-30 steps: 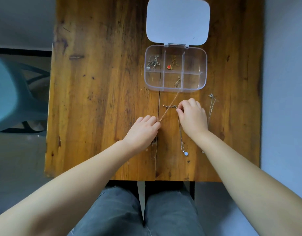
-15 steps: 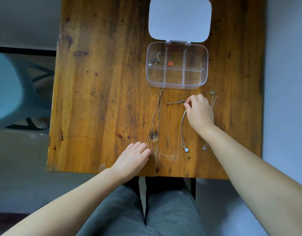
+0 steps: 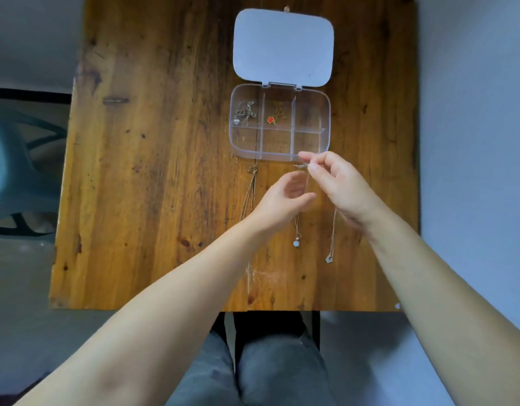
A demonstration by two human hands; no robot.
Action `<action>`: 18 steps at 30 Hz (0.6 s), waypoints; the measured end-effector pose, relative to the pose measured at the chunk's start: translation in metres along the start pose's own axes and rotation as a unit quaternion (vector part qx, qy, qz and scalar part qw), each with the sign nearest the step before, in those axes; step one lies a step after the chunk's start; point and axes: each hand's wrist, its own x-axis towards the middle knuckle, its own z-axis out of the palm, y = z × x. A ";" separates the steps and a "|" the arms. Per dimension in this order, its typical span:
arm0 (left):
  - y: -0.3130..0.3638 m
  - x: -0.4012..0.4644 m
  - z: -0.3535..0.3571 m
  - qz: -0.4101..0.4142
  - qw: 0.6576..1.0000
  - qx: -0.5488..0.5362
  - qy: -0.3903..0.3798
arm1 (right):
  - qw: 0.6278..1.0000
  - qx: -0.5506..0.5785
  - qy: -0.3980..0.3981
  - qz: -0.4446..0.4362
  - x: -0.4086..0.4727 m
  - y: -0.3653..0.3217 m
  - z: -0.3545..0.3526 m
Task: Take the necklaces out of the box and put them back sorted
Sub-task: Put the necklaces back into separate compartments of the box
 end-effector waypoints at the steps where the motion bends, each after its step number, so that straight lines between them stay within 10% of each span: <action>1: 0.007 0.001 0.001 0.009 0.999 0.003 -0.037 | 0.999 0.030 0.003 -0.009 -0.002 -0.009 -0.004; 8: 0.005 -0.024 -0.033 0.003 0.998 -0.013 -0.054 | 0.967 0.235 0.095 -0.006 0.014 -0.065 -0.028; 18: 0.045 0.027 -0.103 -0.010 0.975 0.057 0.216 | 0.945 0.294 0.134 0.043 0.075 -0.085 0.025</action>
